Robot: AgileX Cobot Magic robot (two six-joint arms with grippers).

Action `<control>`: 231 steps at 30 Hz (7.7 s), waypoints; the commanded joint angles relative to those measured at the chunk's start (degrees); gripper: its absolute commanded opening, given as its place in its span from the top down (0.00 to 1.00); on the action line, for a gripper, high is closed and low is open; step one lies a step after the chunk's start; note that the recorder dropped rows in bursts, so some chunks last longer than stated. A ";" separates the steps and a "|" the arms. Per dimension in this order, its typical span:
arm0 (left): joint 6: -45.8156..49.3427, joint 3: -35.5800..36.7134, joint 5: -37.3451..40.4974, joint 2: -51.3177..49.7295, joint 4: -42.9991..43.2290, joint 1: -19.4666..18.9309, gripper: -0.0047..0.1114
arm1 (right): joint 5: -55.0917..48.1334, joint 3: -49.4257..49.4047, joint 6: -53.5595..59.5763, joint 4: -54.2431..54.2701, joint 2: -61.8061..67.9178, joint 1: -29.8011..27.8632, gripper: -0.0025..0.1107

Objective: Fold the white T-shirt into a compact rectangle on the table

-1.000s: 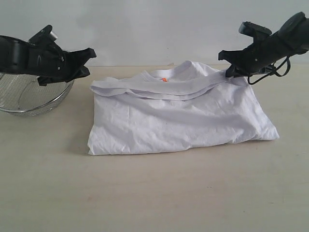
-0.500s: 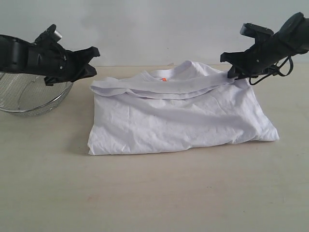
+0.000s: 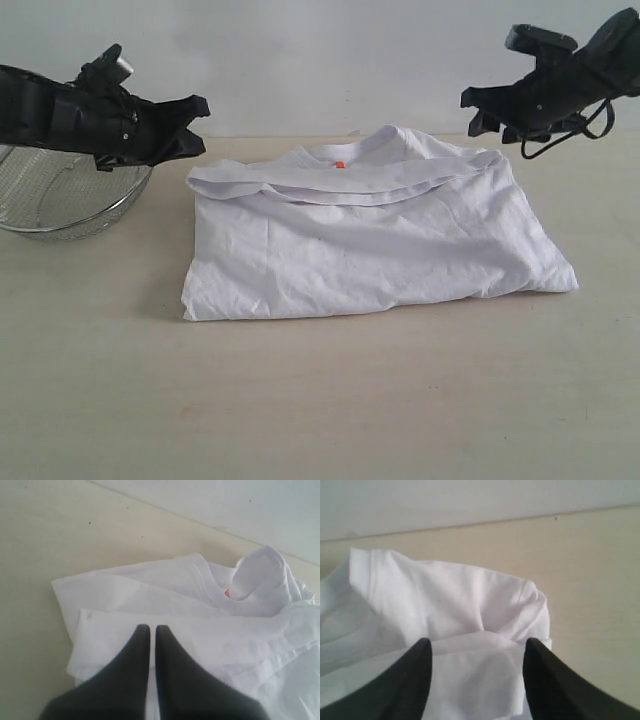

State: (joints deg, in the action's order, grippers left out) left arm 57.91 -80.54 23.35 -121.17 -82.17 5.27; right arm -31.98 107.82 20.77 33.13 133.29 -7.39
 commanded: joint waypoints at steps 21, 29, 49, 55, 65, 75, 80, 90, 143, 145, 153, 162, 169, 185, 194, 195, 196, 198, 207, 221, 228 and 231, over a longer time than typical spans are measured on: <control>-11.66 0.19 0.41 -7.62 25.97 11.34 0.92 | -17.98 -0.20 9.68 -0.80 3.18 15.12 0.98; -11.66 0.19 -0.20 -7.75 25.86 11.34 0.92 | -10.95 -0.20 7.98 -2.03 3.18 15.33 0.98; -11.66 0.19 0.46 -7.75 25.63 11.34 0.92 | -15.68 8.87 5.22 -6.02 0.71 15.33 0.98; -11.66 0.19 0.20 -7.75 25.63 11.34 0.92 | -24.96 8.87 -0.38 -18.67 2.01 15.33 0.98; -11.66 0.19 -0.52 -7.64 25.63 11.34 0.92 | -27.36 8.87 -1.59 -16.12 5.27 15.98 0.98; -11.66 0.19 -0.52 -7.64 25.63 11.34 0.92 | -20.07 8.87 -2.76 -15.68 9.21 15.98 0.98; -11.66 0.19 -0.75 -7.64 25.63 11.34 0.92 | -17.55 8.87 -3.62 -15.68 9.21 15.98 0.98; -11.66 0.19 -0.88 -7.64 25.63 11.34 0.92 | -10.94 8.87 -4.79 -15.59 9.21 15.98 0.98; -11.66 0.19 -0.84 -7.19 25.63 11.34 0.92 | -15.58 20.72 -5.18 -15.70 12.62 8.15 0.98; -11.66 0.19 -0.73 -7.19 25.63 11.34 0.92 | -13.63 20.86 -5.18 -13.51 12.51 8.53 0.98; -11.66 0.19 -0.43 -7.19 25.63 11.34 0.92 | -1.79 20.86 -10.05 -8.05 12.51 10.35 0.98; -12.26 0.19 1.42 -6.54 25.63 11.34 0.92 | 1.56 20.86 -11.42 -6.44 11.34 9.96 0.98; -12.26 0.19 -1.25 -3.20 25.79 11.34 0.92 | -16.81 20.86 -3.58 -4.79 5.69 9.96 0.98; -12.26 0.19 -1.98 -3.09 25.79 11.34 0.92 | -36.65 20.75 3.30 -5.57 9.01 15.23 0.98; -12.04 0.19 -1.10 -3.09 25.79 11.34 0.92 | -25.10 20.75 3.30 -4.08 13.75 16.11 0.98; -12.04 0.19 -1.10 -3.09 25.79 11.34 0.92 | -23.75 20.75 3.30 -3.42 13.84 16.49 0.98; -12.04 0.19 -1.10 -3.09 25.79 11.34 0.92 | -22.61 20.75 3.30 -2.80 13.84 16.79 0.98; -12.04 0.19 -1.10 -3.09 25.79 11.34 0.92 | -19.45 20.75 3.30 -1.79 13.84 17.86 0.98; -12.27 0.19 0.44 -2.79 25.79 11.34 0.92 | 1.89 23.04 2.63 3.92 13.50 20.54 0.98; -13.64 0.19 0.41 2.17 26.55 11.34 0.92 | -19.92 32.28 1.37 3.10 13.03 15.69 0.98; -14.21 0.19 0.85 1.49 28.01 12.32 0.92 | -32.39 32.28 5.30 3.72 10.74 15.31 0.98; -14.21 0.19 1.13 0.56 28.01 12.32 0.92 | -36.83 32.28 6.57 5.37 9.91 15.31 0.98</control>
State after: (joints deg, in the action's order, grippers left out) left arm 44.17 -80.43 23.57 -119.72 -54.80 17.18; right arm -64.51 139.74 25.60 36.74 145.12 8.51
